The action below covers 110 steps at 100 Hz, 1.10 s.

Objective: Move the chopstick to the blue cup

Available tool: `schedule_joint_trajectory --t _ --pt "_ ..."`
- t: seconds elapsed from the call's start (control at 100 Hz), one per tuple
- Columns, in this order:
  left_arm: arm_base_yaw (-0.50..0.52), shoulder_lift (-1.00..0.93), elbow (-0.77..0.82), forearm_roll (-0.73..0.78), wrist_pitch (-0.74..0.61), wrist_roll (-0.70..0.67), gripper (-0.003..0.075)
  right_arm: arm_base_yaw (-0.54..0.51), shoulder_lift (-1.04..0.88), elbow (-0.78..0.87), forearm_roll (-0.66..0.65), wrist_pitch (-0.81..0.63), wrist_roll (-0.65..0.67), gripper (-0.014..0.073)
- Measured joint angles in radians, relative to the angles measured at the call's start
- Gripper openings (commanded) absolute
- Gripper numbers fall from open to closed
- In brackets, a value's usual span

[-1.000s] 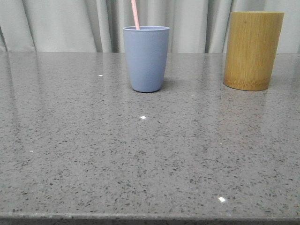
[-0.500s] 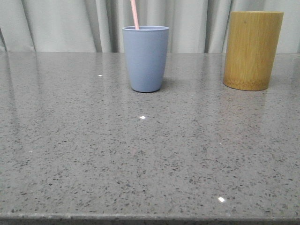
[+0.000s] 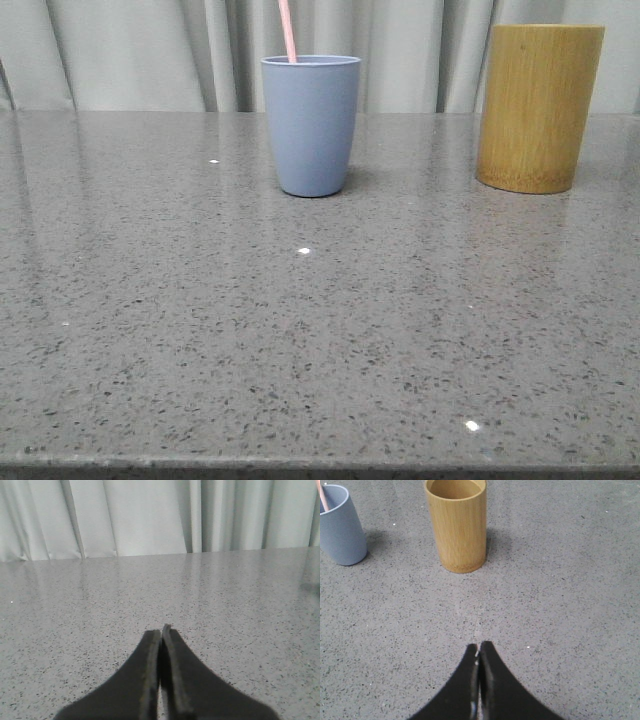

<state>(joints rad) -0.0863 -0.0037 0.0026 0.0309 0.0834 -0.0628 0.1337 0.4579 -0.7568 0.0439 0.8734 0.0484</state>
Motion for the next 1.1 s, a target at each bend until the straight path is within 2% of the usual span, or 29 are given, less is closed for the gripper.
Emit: schedule_joint_trajectory --t 0.1,0.17,0.43,0.6,0.81,1.1 --pt "0.000 0.000 0.000 0.000 0.000 0.000 -0.0019 0.000 -0.009 0.018 -0.033 -0.029 0.000 -0.0068" --pt "0.000 0.000 0.000 0.000 0.000 0.000 -0.0019 0.000 -0.040 0.059 -0.064 -0.101 0.000 -0.0068" --pt "0.000 0.000 0.000 0.000 0.000 0.000 -0.0019 0.000 -0.277 0.388 -0.088 -0.603 0.000 -0.0068" --pt "0.000 0.000 0.000 0.000 0.000 0.000 -0.0019 0.000 -0.420 0.611 -0.088 -0.822 0.000 -0.0068" --pt "0.000 0.000 0.000 0.000 0.000 0.000 -0.0019 -0.012 -0.468 0.738 -0.082 -0.881 0.000 -0.0068" --pt "0.000 0.000 0.000 0.000 0.000 0.000 -0.0019 -0.048 -0.468 0.784 -0.056 -0.873 0.000 -0.0068"
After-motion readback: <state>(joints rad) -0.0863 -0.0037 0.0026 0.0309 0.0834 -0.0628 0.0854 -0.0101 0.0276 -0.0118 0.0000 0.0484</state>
